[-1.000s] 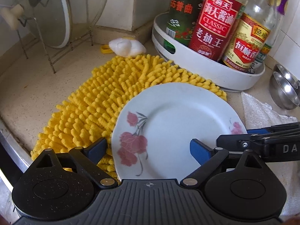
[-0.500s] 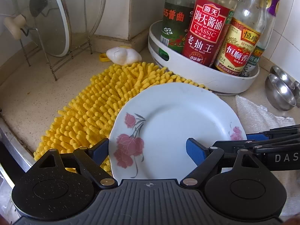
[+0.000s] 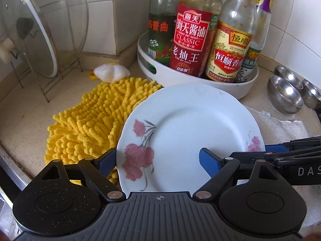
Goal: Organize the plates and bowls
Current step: 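Lift the pink-flowered plate off the yellow mat with both grippers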
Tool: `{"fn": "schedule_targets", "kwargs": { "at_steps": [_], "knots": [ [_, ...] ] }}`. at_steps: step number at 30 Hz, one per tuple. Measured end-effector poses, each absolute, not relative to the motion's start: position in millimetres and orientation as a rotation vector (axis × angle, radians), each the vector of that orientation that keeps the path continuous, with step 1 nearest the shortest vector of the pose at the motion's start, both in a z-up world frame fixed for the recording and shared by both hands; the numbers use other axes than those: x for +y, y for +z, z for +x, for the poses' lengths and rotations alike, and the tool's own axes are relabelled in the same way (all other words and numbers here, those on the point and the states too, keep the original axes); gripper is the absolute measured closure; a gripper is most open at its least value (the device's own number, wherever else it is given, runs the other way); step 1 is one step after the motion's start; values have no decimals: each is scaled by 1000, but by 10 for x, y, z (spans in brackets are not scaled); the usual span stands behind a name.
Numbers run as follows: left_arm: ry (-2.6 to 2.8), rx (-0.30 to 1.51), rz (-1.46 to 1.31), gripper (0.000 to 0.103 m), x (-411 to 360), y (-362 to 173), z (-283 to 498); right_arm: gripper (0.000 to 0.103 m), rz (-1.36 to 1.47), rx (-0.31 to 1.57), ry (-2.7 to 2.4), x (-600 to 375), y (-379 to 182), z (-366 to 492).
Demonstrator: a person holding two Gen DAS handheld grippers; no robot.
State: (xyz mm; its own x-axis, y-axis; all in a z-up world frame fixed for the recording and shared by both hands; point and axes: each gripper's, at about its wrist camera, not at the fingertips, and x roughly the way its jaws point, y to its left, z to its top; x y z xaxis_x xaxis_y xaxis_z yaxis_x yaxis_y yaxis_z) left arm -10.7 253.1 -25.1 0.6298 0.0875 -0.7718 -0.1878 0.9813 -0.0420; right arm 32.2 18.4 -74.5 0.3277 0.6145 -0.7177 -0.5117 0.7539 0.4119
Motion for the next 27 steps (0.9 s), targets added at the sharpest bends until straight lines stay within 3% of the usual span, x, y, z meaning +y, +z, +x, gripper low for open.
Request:
{"fn": "schedule_targets", "kwargs": {
  "at_steps": [27],
  "knots": [
    [185,959,-132,13,2742,-418,-476,49,27,1109,852,517,-1035,341]
  ]
}}
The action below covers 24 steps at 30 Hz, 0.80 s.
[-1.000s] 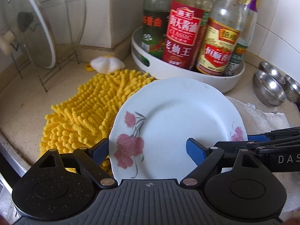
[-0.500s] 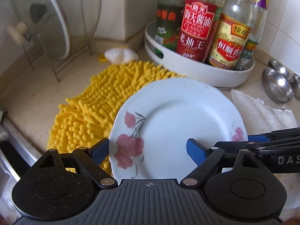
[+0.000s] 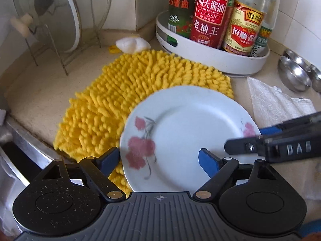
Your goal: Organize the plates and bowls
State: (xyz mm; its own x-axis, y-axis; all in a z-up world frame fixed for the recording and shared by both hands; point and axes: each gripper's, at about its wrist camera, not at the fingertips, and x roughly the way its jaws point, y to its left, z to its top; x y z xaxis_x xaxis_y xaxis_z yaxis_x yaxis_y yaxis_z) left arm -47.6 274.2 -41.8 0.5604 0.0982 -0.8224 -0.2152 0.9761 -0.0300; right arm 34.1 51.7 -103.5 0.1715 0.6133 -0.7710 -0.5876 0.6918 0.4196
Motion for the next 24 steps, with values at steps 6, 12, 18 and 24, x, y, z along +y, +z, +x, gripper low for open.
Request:
{"fn": "schedule_targets", "kwargs": {
  "at_steps": [6,12,18,24],
  "knots": [
    [165,899,-205,13,2837,-373,-536,48,25,1070,862,500,-963,385],
    [168,888,-210,12,2822,-356,-479,48,47,1094,864,439,-1020,369],
    [124,895,-221,12,2750,-315,-531,48,94,1097,835,255,-936,349],
    [77,880,-211,10,2541,-314,-419,48,105,1087,761,56,-961,425]
  ]
}}
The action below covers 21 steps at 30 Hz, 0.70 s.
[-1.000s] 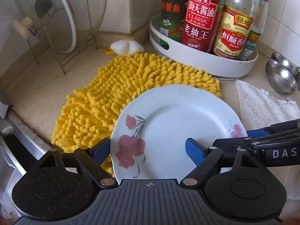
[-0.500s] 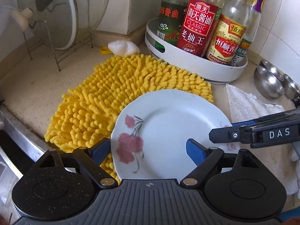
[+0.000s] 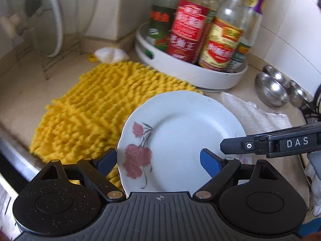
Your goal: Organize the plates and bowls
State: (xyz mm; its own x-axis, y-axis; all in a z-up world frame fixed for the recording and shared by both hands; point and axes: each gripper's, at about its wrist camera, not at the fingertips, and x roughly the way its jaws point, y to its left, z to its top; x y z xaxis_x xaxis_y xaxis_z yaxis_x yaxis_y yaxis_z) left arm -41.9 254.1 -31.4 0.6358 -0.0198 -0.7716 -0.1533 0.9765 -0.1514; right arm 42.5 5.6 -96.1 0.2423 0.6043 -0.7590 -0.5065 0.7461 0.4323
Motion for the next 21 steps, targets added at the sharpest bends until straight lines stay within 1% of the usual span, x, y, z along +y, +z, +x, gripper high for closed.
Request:
{"fn": "schedule_targets", "kwargs": {
  "at_steps": [3,8,10,13,21],
  "knots": [
    [57,888,-183,9,2435,-381,-315,48,123,1111,742,12,-1027,438],
    [24,886,-151,7,2408,-434,-267,48,130,1101,711,-85,-1039,411],
    [37,915,-150,7,2412,-500,-236,48,146,1103,713,-99,-1051,388],
    [10,942,-144,12,2379,-565,-237,47,116,1082,711,-73,-1031,279],
    [14,907,-146,13,2282,-424,-287,47,170,1041,700,-273,-916,224]
  ]
}}
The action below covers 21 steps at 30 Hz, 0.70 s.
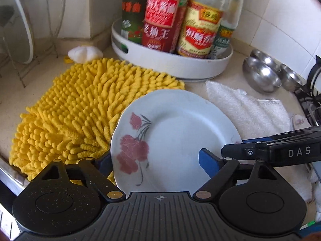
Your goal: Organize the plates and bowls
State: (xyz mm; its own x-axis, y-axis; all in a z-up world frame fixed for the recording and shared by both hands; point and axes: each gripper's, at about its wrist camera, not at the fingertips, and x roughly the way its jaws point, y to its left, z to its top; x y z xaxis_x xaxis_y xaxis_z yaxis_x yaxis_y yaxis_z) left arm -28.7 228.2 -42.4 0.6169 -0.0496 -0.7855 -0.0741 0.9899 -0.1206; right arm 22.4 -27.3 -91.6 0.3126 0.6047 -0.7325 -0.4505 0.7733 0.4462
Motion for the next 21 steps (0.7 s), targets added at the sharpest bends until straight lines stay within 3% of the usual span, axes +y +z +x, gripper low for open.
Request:
{"fn": "schedule_targets", "kwargs": {
  "at_steps": [21],
  "knots": [
    [-290,834,-14,12,899,-26,52,47,376,906,379,-2040,-482,-224]
  ]
}}
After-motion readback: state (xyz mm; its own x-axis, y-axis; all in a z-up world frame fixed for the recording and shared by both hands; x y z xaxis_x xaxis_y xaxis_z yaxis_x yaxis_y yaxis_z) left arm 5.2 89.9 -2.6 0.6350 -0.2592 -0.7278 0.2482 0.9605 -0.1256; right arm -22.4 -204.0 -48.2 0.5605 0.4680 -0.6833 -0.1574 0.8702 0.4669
